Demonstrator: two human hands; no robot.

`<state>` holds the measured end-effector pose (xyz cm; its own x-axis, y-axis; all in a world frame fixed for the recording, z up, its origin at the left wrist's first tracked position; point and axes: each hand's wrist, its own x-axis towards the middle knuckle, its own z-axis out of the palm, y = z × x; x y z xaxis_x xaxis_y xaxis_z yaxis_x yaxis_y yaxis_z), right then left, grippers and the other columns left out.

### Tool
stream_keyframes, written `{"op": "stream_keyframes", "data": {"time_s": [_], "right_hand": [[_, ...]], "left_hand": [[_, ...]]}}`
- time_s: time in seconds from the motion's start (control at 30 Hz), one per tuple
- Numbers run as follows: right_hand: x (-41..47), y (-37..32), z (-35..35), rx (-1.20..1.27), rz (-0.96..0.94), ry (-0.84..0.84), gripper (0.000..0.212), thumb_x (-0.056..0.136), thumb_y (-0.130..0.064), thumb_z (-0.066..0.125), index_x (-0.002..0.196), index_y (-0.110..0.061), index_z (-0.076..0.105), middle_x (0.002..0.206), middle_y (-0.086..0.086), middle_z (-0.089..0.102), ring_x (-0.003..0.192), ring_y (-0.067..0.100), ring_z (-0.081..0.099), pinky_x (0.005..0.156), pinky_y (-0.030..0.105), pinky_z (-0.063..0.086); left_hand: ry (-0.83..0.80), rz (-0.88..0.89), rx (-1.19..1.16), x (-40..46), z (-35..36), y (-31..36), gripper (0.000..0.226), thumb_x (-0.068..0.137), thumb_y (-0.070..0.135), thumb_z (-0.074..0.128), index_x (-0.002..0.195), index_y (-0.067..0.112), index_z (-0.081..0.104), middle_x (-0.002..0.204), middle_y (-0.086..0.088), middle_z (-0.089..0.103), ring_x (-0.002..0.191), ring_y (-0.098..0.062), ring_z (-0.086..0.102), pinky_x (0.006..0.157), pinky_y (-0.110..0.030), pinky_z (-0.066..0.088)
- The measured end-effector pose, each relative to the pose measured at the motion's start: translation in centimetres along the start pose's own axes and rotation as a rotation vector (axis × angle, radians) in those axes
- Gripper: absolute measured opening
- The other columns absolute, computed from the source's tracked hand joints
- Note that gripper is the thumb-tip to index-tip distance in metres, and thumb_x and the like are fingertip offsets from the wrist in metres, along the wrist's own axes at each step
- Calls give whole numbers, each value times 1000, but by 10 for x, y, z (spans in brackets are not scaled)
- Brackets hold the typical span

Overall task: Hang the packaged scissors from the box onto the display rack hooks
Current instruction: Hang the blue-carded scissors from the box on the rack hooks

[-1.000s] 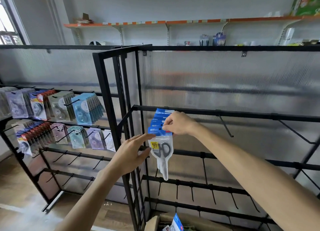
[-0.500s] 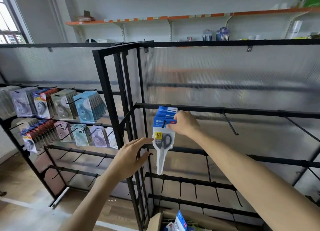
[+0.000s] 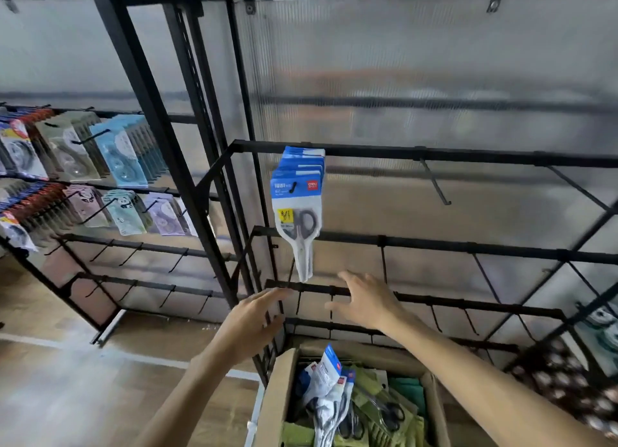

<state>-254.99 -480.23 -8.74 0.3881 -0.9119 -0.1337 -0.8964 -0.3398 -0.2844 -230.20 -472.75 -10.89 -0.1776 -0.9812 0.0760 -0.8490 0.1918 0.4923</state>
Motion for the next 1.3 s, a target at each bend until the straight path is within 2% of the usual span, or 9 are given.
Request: {"op": "stream_keyframes", "data": {"time_s": [0.13, 0.3, 0.43, 0.63, 0.73, 0.83, 1.07, 1.17, 1.3], "right_hand": [[-20, 24, 37, 76, 55, -67, 80, 89, -62, 60, 150, -16, 36, 147, 7, 51, 132, 26, 50, 104, 40, 44], [-35, 54, 94, 142, 142, -177, 83, 89, -59, 62, 153, -17, 32, 151, 5, 47, 137, 25, 45, 106, 38, 42], [-51, 78, 141, 179, 216, -281, 80, 88, -63, 59, 149, -17, 37, 145, 8, 52, 133, 29, 48, 101, 41, 45], [-87, 99, 203, 225, 286, -371, 66, 89, -56, 63, 137, -15, 45, 119, 7, 65, 109, 28, 61, 79, 38, 52], [-98, 104, 220, 237, 324, -396, 66, 93, -52, 61, 141, -11, 43, 122, 7, 64, 110, 26, 62, 75, 36, 51], [-106, 109, 235, 216, 328, -428, 56, 94, -50, 58, 131, -10, 48, 116, 8, 65, 109, 27, 64, 78, 38, 54], [-116, 120, 258, 170, 267, -492, 61, 97, -49, 56, 142, -11, 43, 126, 6, 64, 114, 24, 63, 91, 40, 56], [-110, 125, 263, 175, 257, -501, 55, 97, -46, 58, 137, -10, 46, 122, 6, 65, 108, 22, 66, 87, 38, 58], [-89, 123, 268, 194, 253, -511, 48, 98, -39, 58, 133, -7, 49, 111, 7, 68, 86, 19, 68, 74, 35, 59]], "left_hand": [[-116, -59, -17, -7, 45, -2, 44, 94, 26, 59, 137, 36, 51, 133, 15, 59, 109, -8, 63, 93, -24, 47], [-284, -133, 10, -14, 106, -13, 46, 92, 23, 58, 137, 30, 52, 132, 9, 62, 110, -13, 63, 86, -25, 46], [-466, -191, 17, -17, 166, -20, 57, 87, 25, 52, 143, 32, 47, 143, -2, 54, 124, -26, 56, 97, -37, 49], [-694, -189, 169, 1, 245, -14, 72, 90, 24, 57, 153, 40, 26, 142, -4, 49, 122, -27, 54, 90, -38, 50], [-736, -218, 231, 13, 279, -13, 78, 91, 21, 56, 154, 44, 16, 145, -9, 41, 128, -32, 47, 91, -42, 48], [-664, -250, 284, 31, 299, -14, 77, 89, 17, 57, 153, 40, 22, 151, -12, 34, 137, -36, 35, 97, -45, 45], [-456, -488, 81, 39, 316, -27, 55, 90, 15, 55, 144, 10, 41, 140, -10, 49, 128, -29, 46, 98, -40, 43], [-281, -510, 24, 26, 301, -35, 27, 94, 21, 58, 116, 5, 62, 112, -12, 64, 102, -29, 60, 77, -35, 44], [-137, -472, 94, 4, 272, -43, 10, 90, 14, 60, 92, 11, 70, 87, -10, 70, 79, -35, 64, 61, -36, 47]]}}
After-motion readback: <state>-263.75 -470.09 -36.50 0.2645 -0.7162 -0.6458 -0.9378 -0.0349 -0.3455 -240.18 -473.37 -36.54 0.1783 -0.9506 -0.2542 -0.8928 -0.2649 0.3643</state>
